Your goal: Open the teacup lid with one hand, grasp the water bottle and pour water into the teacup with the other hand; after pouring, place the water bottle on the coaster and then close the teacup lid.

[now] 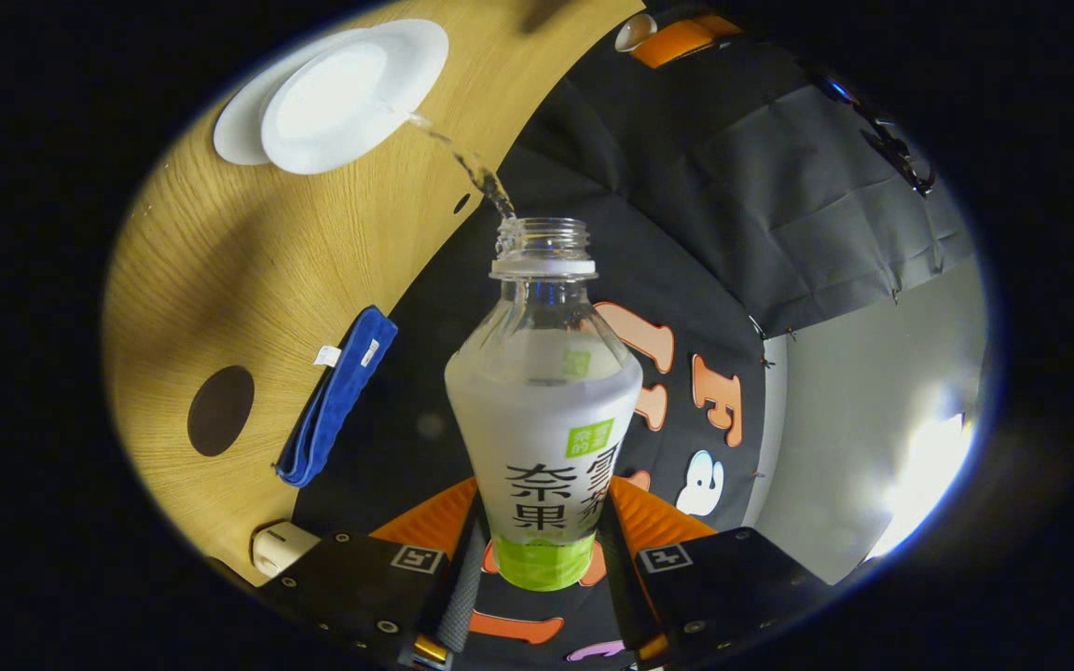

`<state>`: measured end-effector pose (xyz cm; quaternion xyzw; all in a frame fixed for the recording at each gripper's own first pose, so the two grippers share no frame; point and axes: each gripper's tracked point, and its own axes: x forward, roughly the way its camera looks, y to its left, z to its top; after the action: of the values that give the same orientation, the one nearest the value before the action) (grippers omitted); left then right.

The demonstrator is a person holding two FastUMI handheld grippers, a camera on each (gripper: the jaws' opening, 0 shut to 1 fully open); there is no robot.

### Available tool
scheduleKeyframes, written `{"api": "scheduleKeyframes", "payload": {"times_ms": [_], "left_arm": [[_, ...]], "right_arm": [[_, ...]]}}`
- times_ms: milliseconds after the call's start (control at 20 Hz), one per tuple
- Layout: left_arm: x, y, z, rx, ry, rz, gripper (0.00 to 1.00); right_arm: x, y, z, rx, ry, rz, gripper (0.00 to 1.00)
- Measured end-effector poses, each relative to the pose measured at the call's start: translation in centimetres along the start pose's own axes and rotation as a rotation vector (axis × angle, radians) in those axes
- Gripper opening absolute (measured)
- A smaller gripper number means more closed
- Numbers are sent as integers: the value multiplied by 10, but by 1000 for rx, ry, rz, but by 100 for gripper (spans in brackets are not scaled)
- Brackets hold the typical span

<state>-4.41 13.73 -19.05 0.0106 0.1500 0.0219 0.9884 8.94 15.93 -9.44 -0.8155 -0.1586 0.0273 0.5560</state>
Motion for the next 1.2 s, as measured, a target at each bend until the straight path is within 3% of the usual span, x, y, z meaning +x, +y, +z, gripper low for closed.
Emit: {"api": "scheduleKeyframes", "payload": {"times_ms": [350, 400, 800, 1050, 1200], "left_arm": [[-4, -3, -2, 8, 4, -6, 30], [-4, -4, -1, 9, 3, -7, 30], [-6, -7, 0, 6, 3, -13, 30], [-9, -13, 0, 0, -1, -25, 30], [-7, -17, 4, -6, -5, -32, 30]], "right_arm": [[1, -5, 7, -56, -48, -11, 65], [2, -5, 6, -62, -52, -4, 61], [2, -3, 9, -90, -81, 39, 61], [1, 11, 9, 2, -85, 104, 61], [-4, 26, 11, 117, -71, 177, 61]]}}
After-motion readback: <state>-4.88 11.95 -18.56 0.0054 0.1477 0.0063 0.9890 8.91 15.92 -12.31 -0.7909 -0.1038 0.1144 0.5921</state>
